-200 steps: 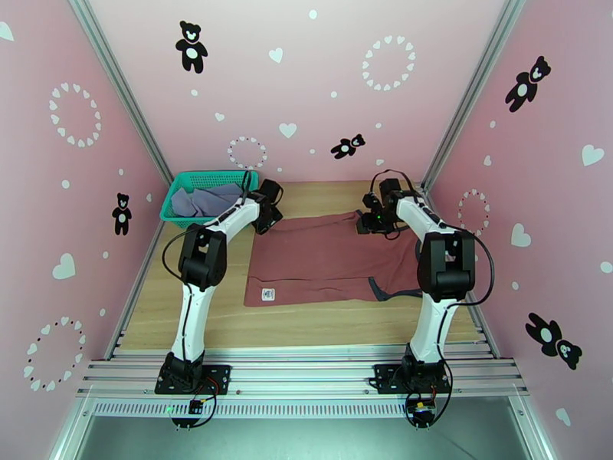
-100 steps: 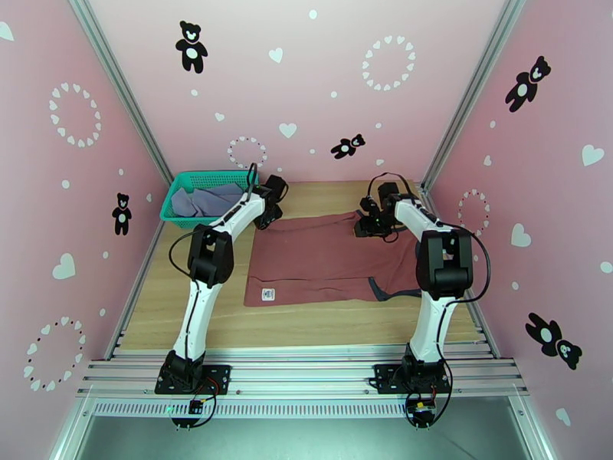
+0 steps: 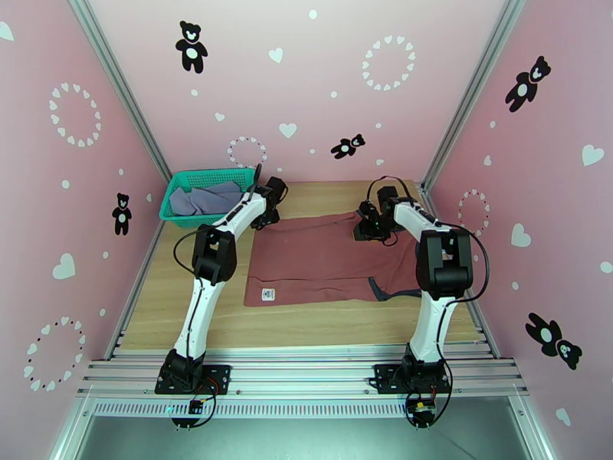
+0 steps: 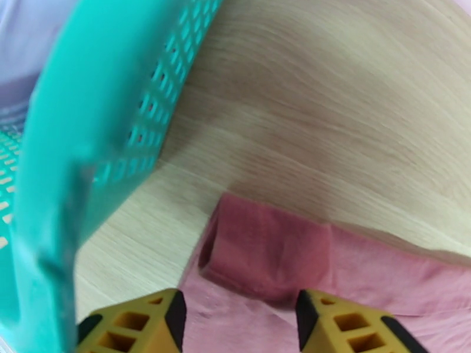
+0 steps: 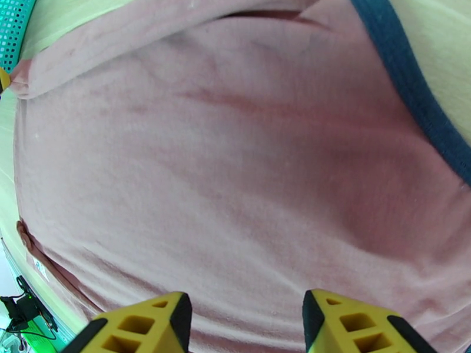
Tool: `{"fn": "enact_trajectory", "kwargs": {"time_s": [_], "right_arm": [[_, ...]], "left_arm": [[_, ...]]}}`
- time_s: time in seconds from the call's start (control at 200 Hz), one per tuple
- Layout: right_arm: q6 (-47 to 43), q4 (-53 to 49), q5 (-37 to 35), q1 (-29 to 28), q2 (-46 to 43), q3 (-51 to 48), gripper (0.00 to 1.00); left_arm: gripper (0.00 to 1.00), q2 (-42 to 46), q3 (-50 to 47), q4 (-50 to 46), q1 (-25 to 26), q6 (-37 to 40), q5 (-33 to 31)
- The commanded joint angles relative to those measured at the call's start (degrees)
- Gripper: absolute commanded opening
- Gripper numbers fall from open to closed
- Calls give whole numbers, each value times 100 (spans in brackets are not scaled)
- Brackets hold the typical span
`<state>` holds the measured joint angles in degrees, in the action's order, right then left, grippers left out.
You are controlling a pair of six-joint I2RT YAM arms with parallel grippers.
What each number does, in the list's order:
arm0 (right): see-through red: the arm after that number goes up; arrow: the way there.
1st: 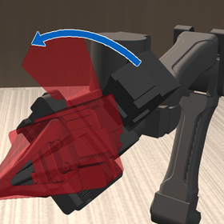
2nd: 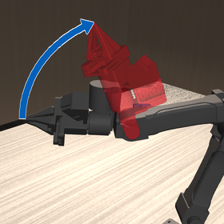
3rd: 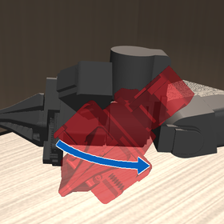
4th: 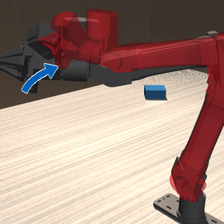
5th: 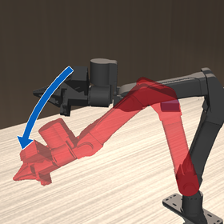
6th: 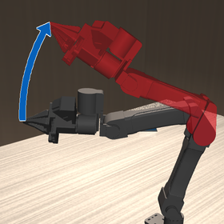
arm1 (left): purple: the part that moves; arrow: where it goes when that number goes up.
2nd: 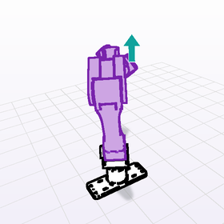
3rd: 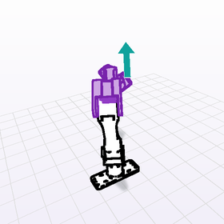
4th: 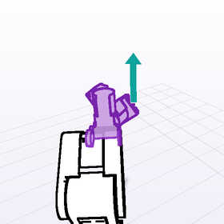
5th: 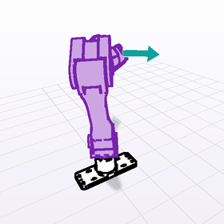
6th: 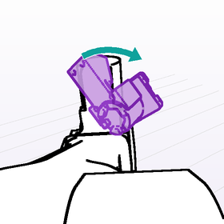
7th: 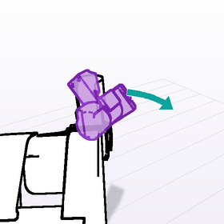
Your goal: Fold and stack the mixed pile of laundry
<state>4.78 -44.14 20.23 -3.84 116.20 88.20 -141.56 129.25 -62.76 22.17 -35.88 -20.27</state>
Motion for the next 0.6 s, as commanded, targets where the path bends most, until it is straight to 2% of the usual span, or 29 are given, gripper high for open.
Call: {"fn": "enact_trajectory", "kwargs": {"time_s": [0.0,0.285,0.4,0.595], "right_arm": [[84,2,42,-10,-167,-91,55],[76,-96,-17,-24,-203,-46,55],[33,-208,-63,-22,-195,78,55],[23,-320,-110,-37,-155,293,55]], "left_arm": [[56,-48,-82,162,-73,512,-273],[55,-92,-355,651,-73,876,-60],[45,-87,-464,913,-84,982,99],[17,108,-738,1269,-82,1008,181]]}}
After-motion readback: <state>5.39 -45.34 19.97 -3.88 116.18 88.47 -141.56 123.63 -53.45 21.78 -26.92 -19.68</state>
